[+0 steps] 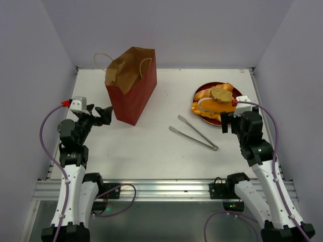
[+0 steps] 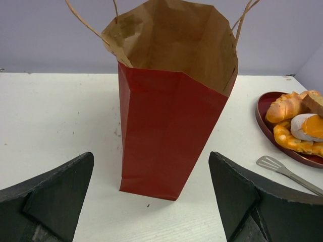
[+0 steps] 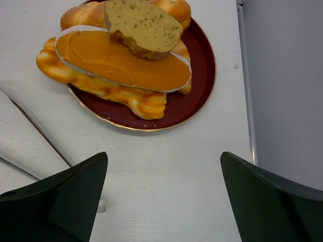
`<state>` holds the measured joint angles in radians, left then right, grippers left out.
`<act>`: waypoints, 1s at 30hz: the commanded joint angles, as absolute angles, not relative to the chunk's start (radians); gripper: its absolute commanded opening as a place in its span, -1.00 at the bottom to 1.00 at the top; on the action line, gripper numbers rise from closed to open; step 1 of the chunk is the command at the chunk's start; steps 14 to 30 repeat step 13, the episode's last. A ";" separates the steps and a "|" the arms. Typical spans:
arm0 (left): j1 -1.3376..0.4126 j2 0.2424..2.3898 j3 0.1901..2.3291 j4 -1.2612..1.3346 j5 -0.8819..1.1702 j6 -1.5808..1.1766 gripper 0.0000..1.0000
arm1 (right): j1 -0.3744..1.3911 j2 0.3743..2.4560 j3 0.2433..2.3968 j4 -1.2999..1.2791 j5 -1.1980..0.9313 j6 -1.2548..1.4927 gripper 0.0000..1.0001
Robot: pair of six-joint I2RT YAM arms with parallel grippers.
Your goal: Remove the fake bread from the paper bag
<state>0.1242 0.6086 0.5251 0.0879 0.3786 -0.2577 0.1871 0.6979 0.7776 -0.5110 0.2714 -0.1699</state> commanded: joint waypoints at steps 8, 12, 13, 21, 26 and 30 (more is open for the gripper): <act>0.117 0.601 0.523 0.114 0.383 -0.221 0.99 | 0.169 0.637 0.753 -0.430 0.275 -0.118 0.98; 0.117 0.601 0.523 0.112 0.383 -0.216 0.99 | 0.169 0.637 0.743 -0.417 0.288 -0.126 0.98; 0.117 0.603 0.523 0.110 0.383 -0.216 0.99 | 0.170 0.638 0.739 -0.410 0.296 -0.133 0.98; 0.117 0.603 0.523 0.110 0.383 -0.216 0.99 | 0.170 0.638 0.739 -0.410 0.296 -0.133 0.98; 0.117 0.603 0.523 0.110 0.383 -0.216 0.99 | 0.170 0.638 0.739 -0.410 0.296 -0.133 0.98; 0.117 0.603 0.523 0.110 0.383 -0.216 0.99 | 0.170 0.638 0.739 -0.410 0.296 -0.133 0.98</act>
